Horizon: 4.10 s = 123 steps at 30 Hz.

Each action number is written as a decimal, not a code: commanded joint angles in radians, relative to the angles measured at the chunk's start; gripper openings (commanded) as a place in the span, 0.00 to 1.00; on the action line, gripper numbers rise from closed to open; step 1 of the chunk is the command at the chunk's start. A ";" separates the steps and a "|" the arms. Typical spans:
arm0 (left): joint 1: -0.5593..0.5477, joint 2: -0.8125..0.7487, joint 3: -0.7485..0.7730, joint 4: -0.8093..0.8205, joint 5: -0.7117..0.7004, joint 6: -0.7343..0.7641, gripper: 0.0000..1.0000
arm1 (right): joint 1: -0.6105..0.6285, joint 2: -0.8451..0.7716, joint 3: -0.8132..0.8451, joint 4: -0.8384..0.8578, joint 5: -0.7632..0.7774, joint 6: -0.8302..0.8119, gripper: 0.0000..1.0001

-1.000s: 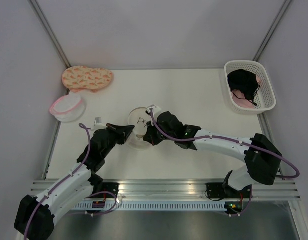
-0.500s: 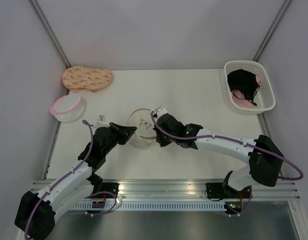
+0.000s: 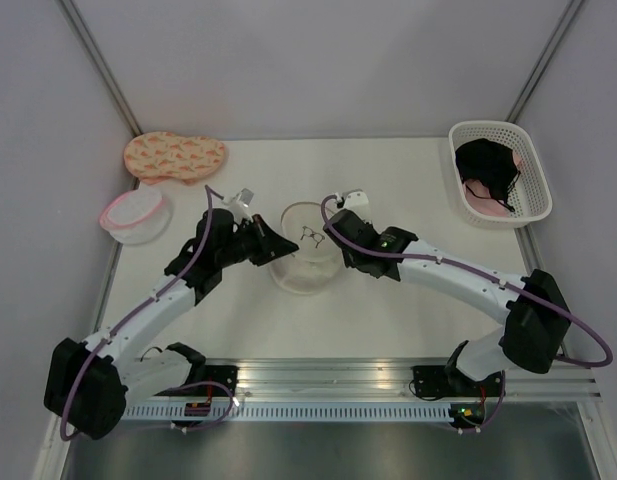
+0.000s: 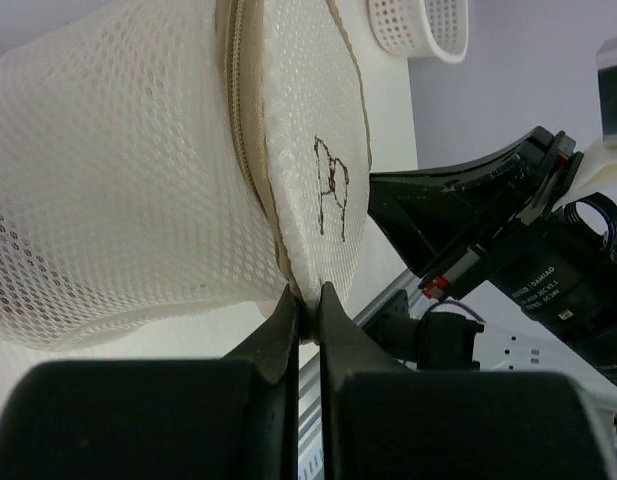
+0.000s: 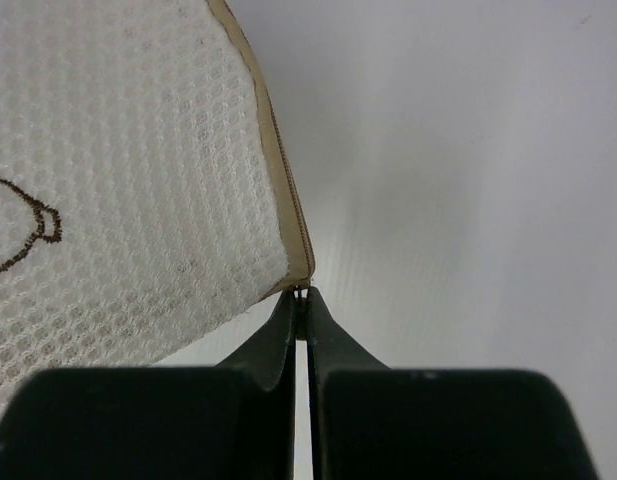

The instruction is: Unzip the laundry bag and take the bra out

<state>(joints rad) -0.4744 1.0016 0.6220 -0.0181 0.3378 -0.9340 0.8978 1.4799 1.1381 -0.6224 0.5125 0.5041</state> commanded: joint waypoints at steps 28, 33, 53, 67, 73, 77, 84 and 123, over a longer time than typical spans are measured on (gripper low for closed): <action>-0.105 0.075 0.004 0.021 0.003 -0.258 0.99 | 0.042 -0.098 -0.124 0.161 -0.552 -0.042 0.00; -0.151 0.181 0.039 0.070 -0.026 -0.287 0.99 | 0.052 -0.087 -0.098 0.202 -0.551 -0.038 0.00; -0.161 0.218 0.013 0.167 -0.130 -0.304 0.02 | 0.050 -0.099 -0.041 0.182 -0.540 -0.052 0.00; 0.091 0.218 0.077 0.024 -0.004 -0.054 0.02 | 0.052 -0.055 -0.058 -0.135 -0.314 -0.079 0.00; 0.148 0.330 0.176 -0.059 0.188 0.118 0.02 | -0.016 -0.047 0.017 -0.217 0.064 -0.026 0.01; 0.151 0.388 0.231 -0.071 0.286 0.204 0.02 | -0.106 -0.010 0.064 -0.188 0.245 -0.065 0.01; 0.152 0.505 0.395 -0.164 0.305 0.359 0.02 | -0.168 0.042 0.100 -0.146 0.210 -0.113 0.00; -0.073 0.249 0.062 0.115 -0.020 -0.226 0.64 | -0.043 -0.046 -0.058 0.317 -0.775 -0.079 0.01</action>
<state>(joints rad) -0.5335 1.2263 0.6495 0.0128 0.3279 -1.1332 0.8490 1.4487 1.0668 -0.3435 -0.2611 0.4232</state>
